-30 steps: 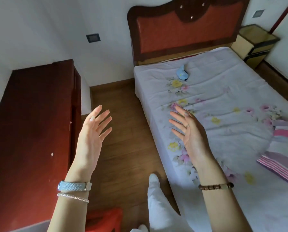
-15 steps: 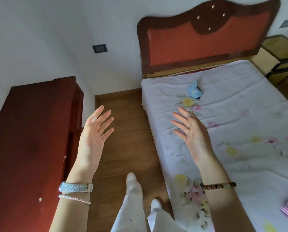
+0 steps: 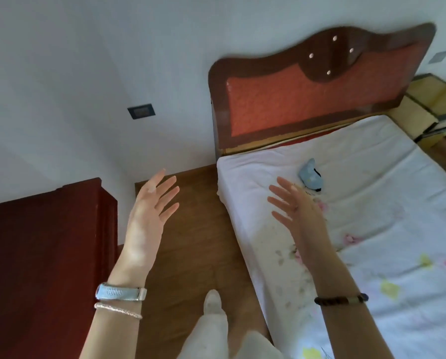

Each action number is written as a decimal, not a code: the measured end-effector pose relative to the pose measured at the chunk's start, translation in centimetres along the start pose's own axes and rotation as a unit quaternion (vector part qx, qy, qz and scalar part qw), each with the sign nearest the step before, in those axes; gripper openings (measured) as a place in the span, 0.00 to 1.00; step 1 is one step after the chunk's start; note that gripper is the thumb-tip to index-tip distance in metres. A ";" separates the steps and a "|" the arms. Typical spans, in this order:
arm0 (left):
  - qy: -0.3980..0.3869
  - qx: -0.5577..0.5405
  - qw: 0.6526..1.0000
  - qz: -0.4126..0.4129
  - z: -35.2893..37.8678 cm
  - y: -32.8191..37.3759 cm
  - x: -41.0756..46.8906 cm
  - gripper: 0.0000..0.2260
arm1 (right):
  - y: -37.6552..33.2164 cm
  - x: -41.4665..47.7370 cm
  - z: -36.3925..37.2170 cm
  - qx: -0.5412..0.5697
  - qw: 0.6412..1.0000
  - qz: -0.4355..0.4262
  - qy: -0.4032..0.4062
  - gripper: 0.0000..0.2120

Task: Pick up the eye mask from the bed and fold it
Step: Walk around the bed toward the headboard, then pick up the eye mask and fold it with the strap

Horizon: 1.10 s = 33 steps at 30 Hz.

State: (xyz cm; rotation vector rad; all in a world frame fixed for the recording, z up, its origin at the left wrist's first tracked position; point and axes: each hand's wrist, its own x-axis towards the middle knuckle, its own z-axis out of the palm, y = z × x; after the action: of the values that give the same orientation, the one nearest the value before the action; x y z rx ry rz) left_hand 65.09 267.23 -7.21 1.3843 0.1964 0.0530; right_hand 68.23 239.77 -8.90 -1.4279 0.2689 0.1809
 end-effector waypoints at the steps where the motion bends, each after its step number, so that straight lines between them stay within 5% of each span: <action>1: -0.011 0.006 1.000 -0.001 -0.2 0.3 1.8 0.43 | -0.4 1.2 0.6 -0.004 1.000 -0.008 0.008 0.15; 11: -0.079 0.011 0.995 -0.060 2.3 -0.5 16.3 0.40 | -2.1 10.9 1.1 0.019 0.995 -0.003 0.099 0.24; 13: -0.099 0.013 0.993 -0.065 3.6 -1.0 19.1 0.33 | -2.4 12.8 0.6 0.034 0.992 0.006 0.120 0.25; 19: -0.149 0.047 0.983 -0.093 8.5 -3.3 28.4 0.22 | -3.2 18.9 -2.3 0.075 0.977 0.031 0.197 0.18; 30: -0.266 0.138 0.945 -0.133 22.6 -7.7 40.0 0.14 | -2.9 26.5 -10.5 0.129 0.934 0.068 0.326 0.14; 33: -0.319 0.176 0.920 -0.143 26.0 -10.0 42.3 0.19 | -1.7 28.1 -13.2 0.139 0.922 0.078 0.352 0.15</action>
State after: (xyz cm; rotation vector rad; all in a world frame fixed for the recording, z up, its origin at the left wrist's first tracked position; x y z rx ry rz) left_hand 110.29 246.57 -17.02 1.6434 -0.1504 -0.7040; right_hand 94.54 225.41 -17.06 -1.1412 0.9645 -0.2472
